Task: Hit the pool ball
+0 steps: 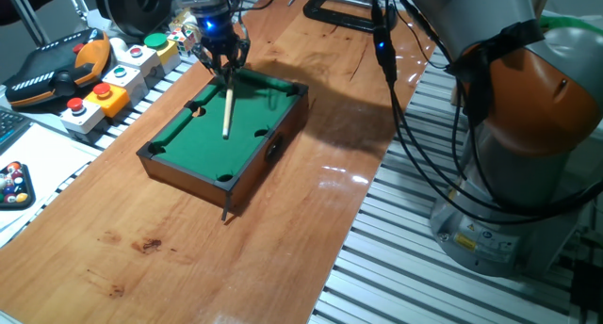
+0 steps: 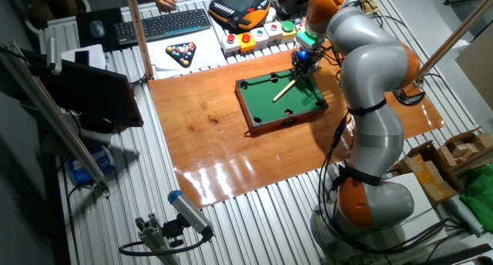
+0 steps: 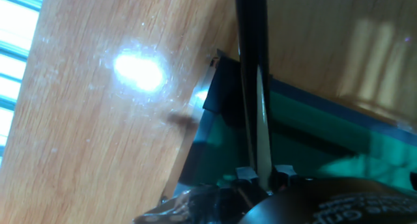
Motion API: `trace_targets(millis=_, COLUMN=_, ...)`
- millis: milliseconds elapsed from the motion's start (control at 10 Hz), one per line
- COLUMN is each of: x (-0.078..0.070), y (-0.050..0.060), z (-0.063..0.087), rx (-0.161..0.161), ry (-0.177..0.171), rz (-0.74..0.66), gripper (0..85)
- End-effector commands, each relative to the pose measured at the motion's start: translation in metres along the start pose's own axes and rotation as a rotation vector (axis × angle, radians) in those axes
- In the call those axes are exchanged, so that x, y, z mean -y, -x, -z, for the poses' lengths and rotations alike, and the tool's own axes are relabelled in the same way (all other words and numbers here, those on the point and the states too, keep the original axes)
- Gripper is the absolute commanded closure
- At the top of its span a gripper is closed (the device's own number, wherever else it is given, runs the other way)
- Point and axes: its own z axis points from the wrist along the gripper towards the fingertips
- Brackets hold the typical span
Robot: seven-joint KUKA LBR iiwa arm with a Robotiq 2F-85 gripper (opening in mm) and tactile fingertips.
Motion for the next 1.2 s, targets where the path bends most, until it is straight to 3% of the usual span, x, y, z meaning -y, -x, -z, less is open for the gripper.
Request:
trace_targets(millis=0, x=0.0, y=0.0, z=0.0, rx=-0.001, ry=0.001, rz=0.0, gripper=65.3)
trace_targets(millis=500, x=-0.004, y=-0.012, z=0.016, rx=0.025, ry=-0.002, rz=-0.019, gripper=59.0)
trace_targets(millis=800, x=-0.001, y=-0.015, z=0.026, rx=0.05, ry=0.015, rz=0.033, gripper=39.7)
trace_targets(millis=900, x=0.001, y=-0.02, z=0.035, rx=0.079, ry=0.014, rz=0.057, gripper=39.3)
trace_targets(millis=1100, x=0.01, y=-0.03, z=0.048, rx=0.133, ry=0.011, rz=0.135, gripper=54.7)
